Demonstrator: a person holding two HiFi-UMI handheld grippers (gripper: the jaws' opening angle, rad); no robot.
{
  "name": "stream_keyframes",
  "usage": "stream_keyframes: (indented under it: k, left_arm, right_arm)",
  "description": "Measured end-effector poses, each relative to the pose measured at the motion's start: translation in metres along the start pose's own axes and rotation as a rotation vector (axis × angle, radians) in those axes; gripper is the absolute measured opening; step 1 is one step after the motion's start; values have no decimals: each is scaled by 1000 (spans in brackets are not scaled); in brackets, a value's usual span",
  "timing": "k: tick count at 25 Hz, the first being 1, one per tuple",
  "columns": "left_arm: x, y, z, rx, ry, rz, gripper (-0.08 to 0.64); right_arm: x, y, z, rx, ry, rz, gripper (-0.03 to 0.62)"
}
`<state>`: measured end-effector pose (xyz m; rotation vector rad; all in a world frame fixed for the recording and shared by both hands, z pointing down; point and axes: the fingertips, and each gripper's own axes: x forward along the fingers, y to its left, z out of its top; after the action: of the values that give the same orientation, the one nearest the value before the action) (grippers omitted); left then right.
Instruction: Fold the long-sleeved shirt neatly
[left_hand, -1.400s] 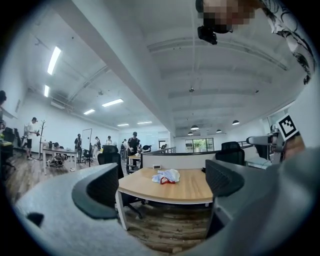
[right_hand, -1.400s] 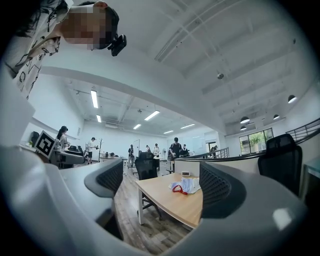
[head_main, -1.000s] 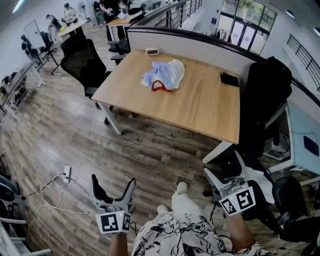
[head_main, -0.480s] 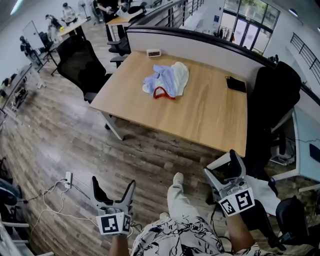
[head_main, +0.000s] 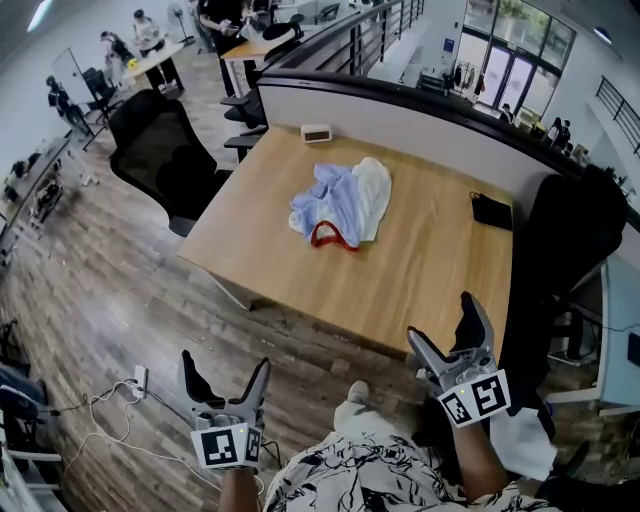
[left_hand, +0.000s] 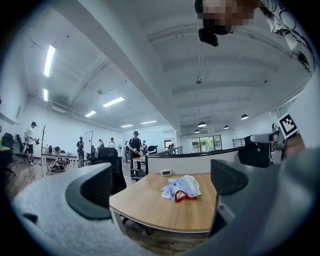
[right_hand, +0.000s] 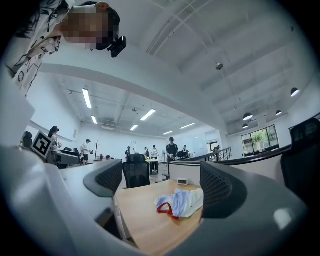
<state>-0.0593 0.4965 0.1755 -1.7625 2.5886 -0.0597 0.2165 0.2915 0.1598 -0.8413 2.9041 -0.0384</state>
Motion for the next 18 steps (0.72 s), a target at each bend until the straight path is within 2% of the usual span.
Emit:
stream_keyframes:
  k: [5, 9, 18]
  left_arm:
    - [68, -8, 1, -2, -1, 4, 601]
    - [102, -17, -5, 5, 12, 7, 601]
    - [174, -6, -26, 21, 43, -51, 601]
  right_arm:
    - [51, -42, -7, 6, 14, 21, 488]
    - [82, -69, -15, 7, 25, 30, 488]
    - [144, -91, -42, 5, 71, 19, 486]
